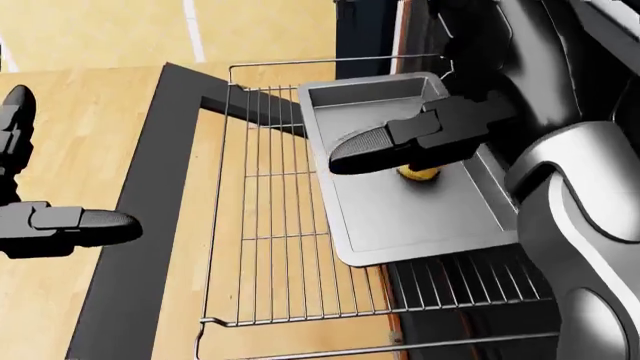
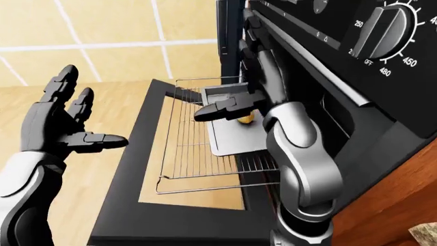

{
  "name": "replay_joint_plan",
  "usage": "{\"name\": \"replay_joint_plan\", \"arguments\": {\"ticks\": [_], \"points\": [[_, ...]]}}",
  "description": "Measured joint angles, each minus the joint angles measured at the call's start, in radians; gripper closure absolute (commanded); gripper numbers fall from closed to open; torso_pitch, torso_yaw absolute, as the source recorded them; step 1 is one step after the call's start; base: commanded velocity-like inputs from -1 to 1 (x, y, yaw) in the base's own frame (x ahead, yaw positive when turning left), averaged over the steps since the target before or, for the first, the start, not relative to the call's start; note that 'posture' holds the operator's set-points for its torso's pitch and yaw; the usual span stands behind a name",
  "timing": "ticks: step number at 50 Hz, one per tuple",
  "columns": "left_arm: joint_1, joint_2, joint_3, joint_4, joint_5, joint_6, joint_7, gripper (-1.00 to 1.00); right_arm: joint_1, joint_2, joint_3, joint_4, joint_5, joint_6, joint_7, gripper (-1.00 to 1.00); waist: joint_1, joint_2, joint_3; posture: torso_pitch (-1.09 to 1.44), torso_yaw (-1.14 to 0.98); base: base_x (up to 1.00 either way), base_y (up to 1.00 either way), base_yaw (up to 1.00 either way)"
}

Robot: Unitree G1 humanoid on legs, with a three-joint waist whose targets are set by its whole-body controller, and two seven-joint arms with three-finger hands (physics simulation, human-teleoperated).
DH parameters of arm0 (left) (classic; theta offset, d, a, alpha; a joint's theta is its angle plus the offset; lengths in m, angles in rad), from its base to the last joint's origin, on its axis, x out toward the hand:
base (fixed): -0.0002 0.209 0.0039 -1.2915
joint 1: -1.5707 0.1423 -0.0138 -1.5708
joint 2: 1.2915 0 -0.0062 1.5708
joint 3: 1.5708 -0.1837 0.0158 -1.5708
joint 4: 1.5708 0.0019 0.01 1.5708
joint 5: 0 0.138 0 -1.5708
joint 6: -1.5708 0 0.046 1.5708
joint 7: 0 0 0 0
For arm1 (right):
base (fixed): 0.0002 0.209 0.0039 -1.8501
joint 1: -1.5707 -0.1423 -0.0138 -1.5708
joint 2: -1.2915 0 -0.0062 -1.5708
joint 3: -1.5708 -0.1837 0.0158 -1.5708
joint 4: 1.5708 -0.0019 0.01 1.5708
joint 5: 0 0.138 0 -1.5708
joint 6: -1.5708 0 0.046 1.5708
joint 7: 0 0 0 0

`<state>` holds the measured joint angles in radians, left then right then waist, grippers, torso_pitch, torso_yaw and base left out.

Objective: Pick the potato from the oven and place it on the plate on the counter.

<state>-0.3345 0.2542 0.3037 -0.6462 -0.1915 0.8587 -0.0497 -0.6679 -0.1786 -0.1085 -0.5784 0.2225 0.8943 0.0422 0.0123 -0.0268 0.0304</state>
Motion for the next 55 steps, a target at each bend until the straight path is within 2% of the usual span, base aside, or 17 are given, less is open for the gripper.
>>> {"name": "replay_joint_plan", "arguments": {"ticks": [2,4,6,8,10,12,13,14,16,19,23,27,33,38,43,50,55], "points": [[0.014,-0.006,-0.012,0.006,-0.008,0.005,-0.004,-1.00,0.017,0.006,-0.008,0.001,0.007,0.012,-0.003,-1.00,-0.010,0.016,0.011,0.00,0.00,0.00,0.14,0.00],[0.020,-0.007,-0.020,0.028,-0.016,0.016,-0.009,-1.00,0.025,0.001,-0.007,0.030,0.009,0.033,-0.005,-1.00,-0.020,0.004,0.010,0.00,0.00,0.00,0.14,0.00],[0.020,-0.003,-0.017,0.034,-0.018,0.021,-0.010,-1.00,0.015,-0.018,0.003,0.050,-0.002,0.042,-0.004,-1.00,-0.022,0.005,-0.001,0.00,0.00,0.00,0.13,0.00],[0.013,0.001,-0.007,0.017,-0.017,0.024,-0.005,-1.00,-0.002,-0.033,0.019,0.047,-0.031,0.033,0.006,-1.00,-0.018,0.021,-0.003,0.00,0.00,0.00,0.06,0.00],[0.006,0.006,0.001,-0.010,-0.015,0.016,0.000,-1.00,-0.022,-0.043,0.036,0.039,-0.073,0.012,0.023,-1.00,-0.027,0.040,0.012,0.00,0.00,0.00,0.00,0.00],[0.001,0.007,0.003,-0.022,-0.016,0.009,0.001,-1.00,-0.049,-0.058,0.060,0.048,-0.131,-0.003,0.052,-1.00,-0.037,0.075,0.011,0.00,0.00,0.00,0.00,0.00],[-0.002,0.012,0.004,-0.016,-0.017,0.007,0.001,-1.00,-0.059,-0.057,0.075,0.064,-0.167,-0.016,0.071,-1.00,-0.037,0.073,0.009,0.00,0.00,0.00,0.00,0.00],[0.001,0.013,0.007,-0.007,-0.017,0.006,0.002,-1.00,-0.064,-0.053,0.092,0.083,-0.204,-0.025,0.093,-1.00,-0.031,0.058,0.017,0.00,0.00,0.00,0.00,0.00],[0.011,0.010,0.010,0.011,-0.014,0.015,0.004,-1.00,-0.087,-0.058,0.130,0.167,-0.286,-0.059,0.143,-1.00,-0.019,0.037,0.019,0.00,0.00,0.00,0.00,0.00],[0.019,0.009,0.010,0.016,-0.014,0.029,0.004,-1.00,-0.115,-0.057,0.144,0.334,-0.438,-0.163,0.215,-1.00,-0.015,0.015,0.016,0.00,0.00,0.00,0.00,0.00],[0.018,0.005,0.001,0.018,-0.011,0.021,0.004,-1.00,-0.175,-0.034,0.116,0.538,-0.611,-0.298,0.276,-1.00,-0.013,0.029,0.014,0.00,0.00,0.00,0.00,0.00],[0.014,0.002,-0.007,0.021,-0.013,0.008,0.000,-1.00,-0.277,-0.038,0.100,0.781,-0.713,-0.446,0.303,-1.00,-0.015,0.043,0.004,0.00,0.00,0.00,0.00,0.00],[0.019,-0.003,-0.012,0.035,-0.009,-0.013,-0.001,-1.00,-0.422,-0.047,0.106,1.215,-0.798,-0.636,0.239,-1.00,-0.018,0.053,-0.004,0.00,0.00,0.00,0.00,0.00],[0.024,-0.009,-0.019,0.047,-0.003,-0.016,-0.002,-1.00,-0.509,-0.064,0.117,1.349,-0.890,-0.602,0.297,-1.00,-0.017,0.053,0.002,0.00,0.00,0.00,0.00,0.00],[0.015,0.000,-0.017,0.035,-0.003,0.004,-0.007,-1.00,-0.526,-0.068,0.121,1.376,-0.962,-0.540,0.399,-1.00,-0.018,0.046,0.000,0.00,0.00,0.00,0.00,0.00],[0.015,0.001,-0.011,0.043,0.004,-0.013,-0.009,-1.00,-0.507,-0.054,0.123,1.479,-1.005,-0.556,0.422,-1.00,-0.019,0.053,0.002,0.00,0.00,0.00,0.00,0.00],[0.025,-0.005,-0.018,0.058,0.006,-0.024,-0.014,-1.00,-0.516,-0.040,0.116,1.561,-1.008,-0.566,0.396,-1.00,-0.020,0.055,0.006,0.00,0.00,0.00,0.00,0.00]]}}
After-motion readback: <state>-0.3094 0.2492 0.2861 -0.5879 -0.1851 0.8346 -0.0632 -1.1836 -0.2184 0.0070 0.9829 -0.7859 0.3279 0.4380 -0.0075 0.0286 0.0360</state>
